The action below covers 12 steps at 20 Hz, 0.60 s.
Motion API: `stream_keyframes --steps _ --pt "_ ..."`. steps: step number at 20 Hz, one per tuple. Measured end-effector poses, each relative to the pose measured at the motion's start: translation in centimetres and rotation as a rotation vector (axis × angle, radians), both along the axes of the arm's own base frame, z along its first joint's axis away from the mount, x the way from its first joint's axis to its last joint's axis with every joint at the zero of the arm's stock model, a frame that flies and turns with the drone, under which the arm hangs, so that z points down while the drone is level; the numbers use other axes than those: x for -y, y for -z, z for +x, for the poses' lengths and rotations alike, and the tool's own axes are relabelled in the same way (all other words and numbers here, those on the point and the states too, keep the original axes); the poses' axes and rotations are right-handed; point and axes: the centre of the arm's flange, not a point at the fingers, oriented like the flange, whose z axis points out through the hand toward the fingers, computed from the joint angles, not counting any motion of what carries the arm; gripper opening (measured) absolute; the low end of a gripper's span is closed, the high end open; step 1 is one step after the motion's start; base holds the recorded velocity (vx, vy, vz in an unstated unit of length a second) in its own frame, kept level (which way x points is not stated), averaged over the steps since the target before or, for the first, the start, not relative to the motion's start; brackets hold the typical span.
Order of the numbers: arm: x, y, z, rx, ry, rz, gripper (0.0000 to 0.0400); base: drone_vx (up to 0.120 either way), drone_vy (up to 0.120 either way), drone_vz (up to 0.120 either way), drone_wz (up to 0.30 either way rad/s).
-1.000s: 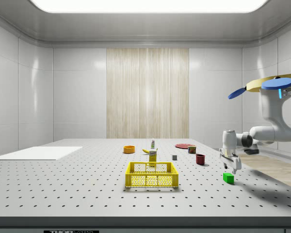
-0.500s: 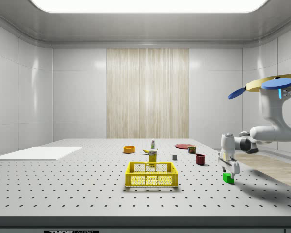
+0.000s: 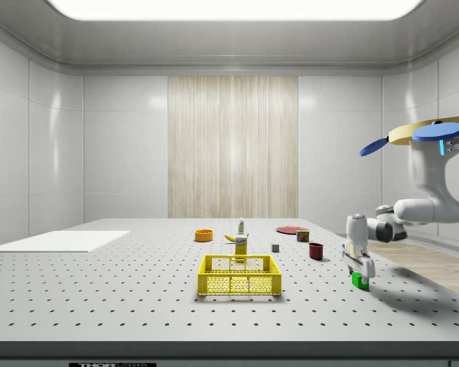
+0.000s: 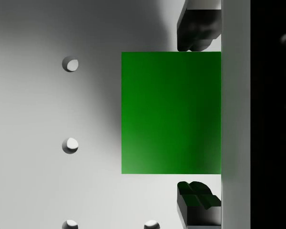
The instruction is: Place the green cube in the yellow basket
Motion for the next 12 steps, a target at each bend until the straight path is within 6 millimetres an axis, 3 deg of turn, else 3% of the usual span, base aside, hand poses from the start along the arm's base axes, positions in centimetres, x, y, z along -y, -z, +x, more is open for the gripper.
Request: stream_keyframes --steps 7,9,12 --pt "0.27 -0.45 -0.38 0.000 0.000 0.000 0.0400 0.000 0.000 0.000 0.000" --pt "0.33 -0.49 -0.41 0.000 0.000 0.000 0.0341 0.000 0.000 0.000 0.000" --pt "0.38 -0.53 -0.45 0.000 0.000 0.000 0.0293 0.000 0.000 0.000 0.000"
